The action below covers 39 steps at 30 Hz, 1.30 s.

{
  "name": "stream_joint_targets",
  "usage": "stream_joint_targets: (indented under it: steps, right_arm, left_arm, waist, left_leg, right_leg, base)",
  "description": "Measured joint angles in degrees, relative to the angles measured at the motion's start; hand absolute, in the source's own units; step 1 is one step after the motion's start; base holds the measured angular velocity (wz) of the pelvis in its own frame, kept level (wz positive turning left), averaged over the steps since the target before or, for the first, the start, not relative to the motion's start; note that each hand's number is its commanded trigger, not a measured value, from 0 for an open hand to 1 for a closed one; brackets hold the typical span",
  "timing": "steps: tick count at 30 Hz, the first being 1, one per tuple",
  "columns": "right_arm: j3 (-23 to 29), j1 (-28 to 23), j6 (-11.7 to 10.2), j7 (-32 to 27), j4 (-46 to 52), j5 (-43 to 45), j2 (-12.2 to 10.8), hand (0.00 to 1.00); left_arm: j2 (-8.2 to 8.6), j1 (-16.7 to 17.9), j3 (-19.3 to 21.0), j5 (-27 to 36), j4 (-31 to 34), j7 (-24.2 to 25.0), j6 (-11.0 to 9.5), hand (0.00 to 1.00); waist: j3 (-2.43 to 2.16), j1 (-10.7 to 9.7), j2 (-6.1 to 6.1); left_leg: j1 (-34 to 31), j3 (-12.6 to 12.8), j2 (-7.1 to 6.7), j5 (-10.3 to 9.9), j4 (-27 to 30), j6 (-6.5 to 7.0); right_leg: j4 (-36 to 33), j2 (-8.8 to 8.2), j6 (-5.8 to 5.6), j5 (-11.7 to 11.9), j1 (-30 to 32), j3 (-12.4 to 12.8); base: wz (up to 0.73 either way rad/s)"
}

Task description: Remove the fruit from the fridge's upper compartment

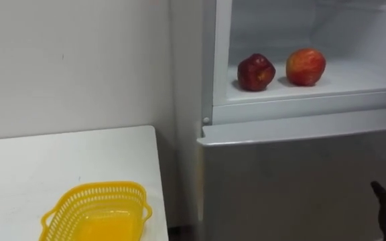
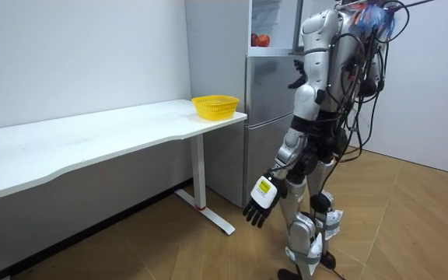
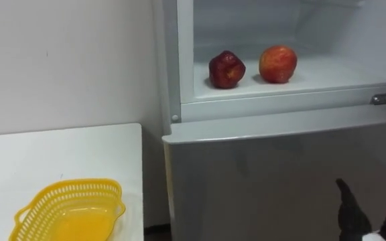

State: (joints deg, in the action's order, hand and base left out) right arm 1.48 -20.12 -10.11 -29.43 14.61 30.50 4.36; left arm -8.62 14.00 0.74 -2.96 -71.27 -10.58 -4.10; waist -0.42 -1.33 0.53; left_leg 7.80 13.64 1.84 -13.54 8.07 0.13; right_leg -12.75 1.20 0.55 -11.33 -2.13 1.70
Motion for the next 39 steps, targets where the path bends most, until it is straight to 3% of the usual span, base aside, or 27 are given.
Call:
stream_joint_targets:
  steps: [4, 11, 15, 22, 30, 39]
  right_arm:
    - [-2.84, 0.35, -2.38, -2.42, 3.02, 5.16, 0.19, 0.00]
    - [-3.62, 2.54, -3.83, -7.38, 8.80, 10.10, 0.90, 0.00]
    - [-6.53, 5.22, -4.40, -8.47, 10.82, 7.02, 2.04, 0.00]
    - [-8.65, 6.12, -4.95, -8.32, 10.81, -5.27, 3.00, 0.00]
    - [-8.62, 8.93, -4.77, -7.92, 8.11, -6.61, 3.37, 0.00]
    - [-6.26, 11.70, -4.63, -7.88, 7.68, -10.85, 5.15, 0.00]
  left_arm:
    - [-0.12, -0.22, -2.40, -1.74, -3.62, 0.16, 0.04, 0.00]
    - [-0.12, -0.72, -4.12, -1.73, -4.23, 2.37, 0.53, 0.00]
    - [-0.10, -1.41, -6.71, -1.76, -4.09, 4.20, 0.38, 0.00]
    - [-0.70, -2.64, -6.69, -4.24, -3.86, 6.08, 1.82, 0.00]
    - [-0.72, -3.29, -6.72, -6.36, -3.75, 6.17, 2.76, 0.00]
    - [-0.73, -2.03, -6.58, -6.89, -3.50, 6.47, 4.37, 0.00]
  waist:
    - [0.15, 0.21, 0.00]
    - [0.26, 0.40, -0.34]
    - [0.23, 0.56, -0.60]
    - [0.11, 1.71, -1.28]
    - [0.27, 1.76, -1.11]
    - [0.46, 2.36, -2.13]
  left_leg:
    - [0.48, 0.02, 0.24, -0.16, 0.00, -0.25]
    - [-0.29, -0.01, 0.38, -0.16, 0.62, -0.26]
    - [-0.21, 0.02, 0.37, -0.16, 0.54, -0.27]
    - [-0.25, -0.09, 0.47, -0.17, 0.52, -0.30]
    - [-0.04, -0.68, 0.49, -0.17, 0.56, -0.30]
    - [-0.36, -2.13, 0.38, -0.10, 0.69, -0.38]
  right_leg:
    - [0.01, 0.11, 0.12, 0.06, -0.26, -0.77]
    - [0.12, 0.08, 0.26, 0.15, 0.21, -0.97]
    - [0.26, 0.12, 0.26, 0.15, 0.22, -0.97]
    - [1.10, 0.16, 0.26, 0.65, -0.44, -1.37]
    - [1.18, -0.01, 0.31, 0.69, -0.97, -2.83]
    - [1.45, -0.09, 0.34, 0.67, -1.20, -3.79]
  base:
    - [-0.01]
    - [0.00]
    - [0.00]
    - [0.00]
    - [0.01]
    - [0.06]
